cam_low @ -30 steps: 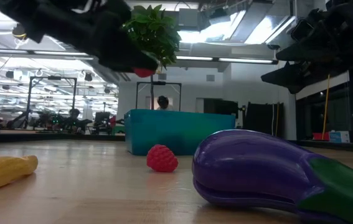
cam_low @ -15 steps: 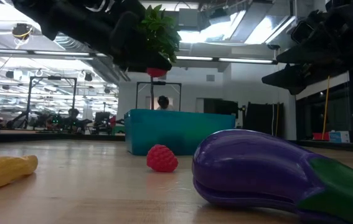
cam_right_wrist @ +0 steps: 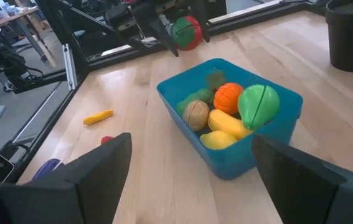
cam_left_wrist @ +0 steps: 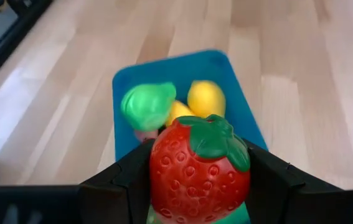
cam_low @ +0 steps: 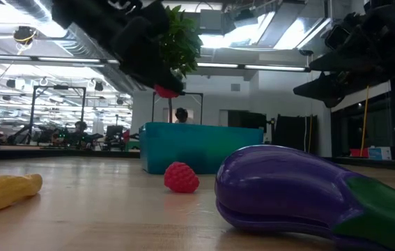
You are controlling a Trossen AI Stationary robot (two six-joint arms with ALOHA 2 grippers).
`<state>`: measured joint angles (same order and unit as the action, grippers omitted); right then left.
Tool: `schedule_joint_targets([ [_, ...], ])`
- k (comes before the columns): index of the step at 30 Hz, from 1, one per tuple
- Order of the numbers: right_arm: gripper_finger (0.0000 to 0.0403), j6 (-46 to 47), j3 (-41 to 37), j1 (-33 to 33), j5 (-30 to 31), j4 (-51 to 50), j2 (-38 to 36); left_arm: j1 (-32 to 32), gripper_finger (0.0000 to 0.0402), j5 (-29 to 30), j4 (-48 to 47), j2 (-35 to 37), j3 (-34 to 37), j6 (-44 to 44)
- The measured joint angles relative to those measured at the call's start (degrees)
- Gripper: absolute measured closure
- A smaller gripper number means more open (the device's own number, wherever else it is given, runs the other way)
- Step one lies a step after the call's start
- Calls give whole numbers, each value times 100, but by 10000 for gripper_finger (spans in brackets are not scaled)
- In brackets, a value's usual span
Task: Pick and placing Produce into tupperware
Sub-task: Put the red strawberry into the blue bin
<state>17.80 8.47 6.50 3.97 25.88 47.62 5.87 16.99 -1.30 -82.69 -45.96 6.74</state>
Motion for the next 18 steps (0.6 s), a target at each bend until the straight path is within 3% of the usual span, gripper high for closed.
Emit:
schedule_joint_targets([
  [11, 70, 14, 0, 2, -13, -65, 2, -175, 216, -347, -1816, -578, -1105, -272],
  [18, 70, 7, 0, 0, -12, -94, 20, -247, 216, -603, -2021, -924, -1424, -543],
])
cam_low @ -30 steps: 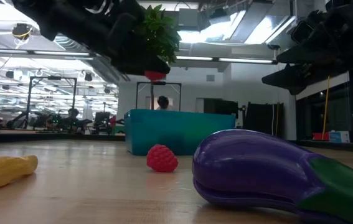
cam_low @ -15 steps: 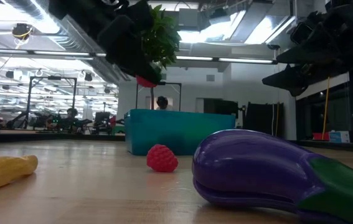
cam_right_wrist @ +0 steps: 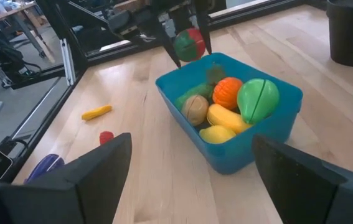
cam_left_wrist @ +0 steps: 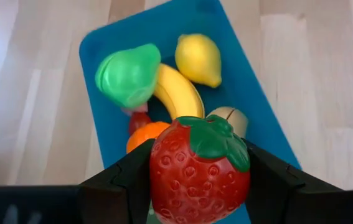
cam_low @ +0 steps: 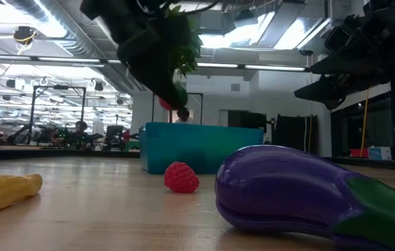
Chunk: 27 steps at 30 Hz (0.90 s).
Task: Pick and placing Produce into tupperware
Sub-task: Put the red strawberry into the blue bin, then put the violet eggplant into the blue bin
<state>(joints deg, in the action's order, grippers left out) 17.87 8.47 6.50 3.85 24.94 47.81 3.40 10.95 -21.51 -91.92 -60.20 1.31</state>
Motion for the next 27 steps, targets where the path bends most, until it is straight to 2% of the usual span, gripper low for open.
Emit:
schedule_joint_targets([
  [12, 70, -9, 0, 0, 2, -3, 2, -3, 215, -6, -50, -267, 4, -53],
  [19, 70, -11, 0, 0, 6, 1, 2, -3, 133, 1, -83, -359, 4, -47],
  [27, 70, -13, 0, 0, 6, 1, 2, 15, 118, 5, -11, -335, 4, -45],
])
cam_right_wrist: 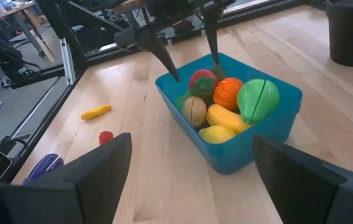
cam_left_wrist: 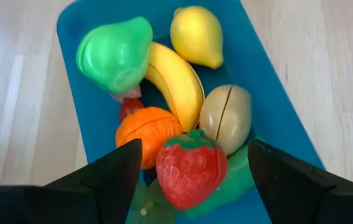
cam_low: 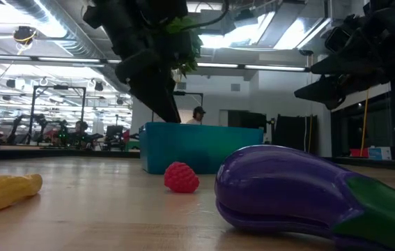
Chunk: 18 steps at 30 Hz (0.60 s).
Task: Pick and placing Produce into tupperware
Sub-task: Put the violet eggplant into the blue bin
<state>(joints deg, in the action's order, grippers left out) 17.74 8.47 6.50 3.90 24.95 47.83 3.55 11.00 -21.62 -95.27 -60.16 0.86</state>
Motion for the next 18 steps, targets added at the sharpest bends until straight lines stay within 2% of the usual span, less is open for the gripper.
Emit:
schedule_joint_targets([
  [12, 70, -1, 0, 2, 2, 112, 2, 504, 118, 112, 209, 601, 71, -101],
  [18, 70, -148, 55, 16, 10, 364, 15, 994, 125, 731, 643, 1128, 544, 146],
])
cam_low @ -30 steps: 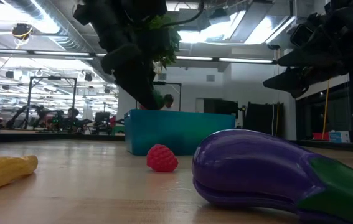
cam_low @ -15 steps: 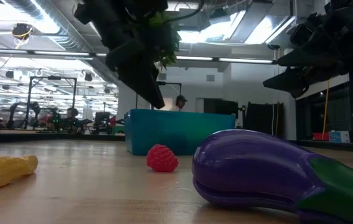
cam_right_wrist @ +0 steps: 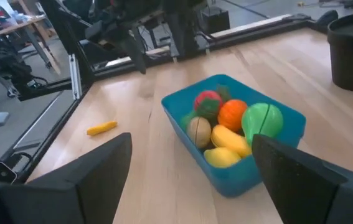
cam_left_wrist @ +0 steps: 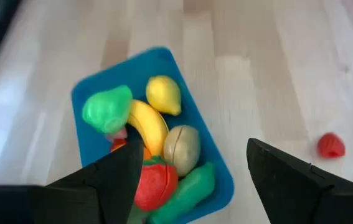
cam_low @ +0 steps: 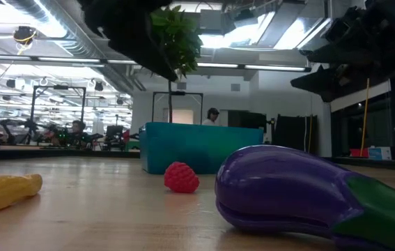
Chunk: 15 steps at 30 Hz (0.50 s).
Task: Pick and placing Produce into tupperware
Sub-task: Put the violet eggplant into the blue bin
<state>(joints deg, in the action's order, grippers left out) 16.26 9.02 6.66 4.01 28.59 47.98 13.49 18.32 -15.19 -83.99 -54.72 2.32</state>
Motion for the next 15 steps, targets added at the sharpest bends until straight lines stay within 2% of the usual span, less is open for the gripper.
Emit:
schedule_joint_targets([
  [4, 70, -43, 313, 232, 90, -197, 117, 379, 123, 471, 802, 445, 684, 199],
  [7, 74, -182, 678, 541, 393, -628, 361, 641, 122, 777, 1412, 846, 1228, 348],
  [15, 95, 42, 2027, 1406, 840, -2029, 1493, 1251, 130, 1542, 1961, 1936, 2144, 656],
])
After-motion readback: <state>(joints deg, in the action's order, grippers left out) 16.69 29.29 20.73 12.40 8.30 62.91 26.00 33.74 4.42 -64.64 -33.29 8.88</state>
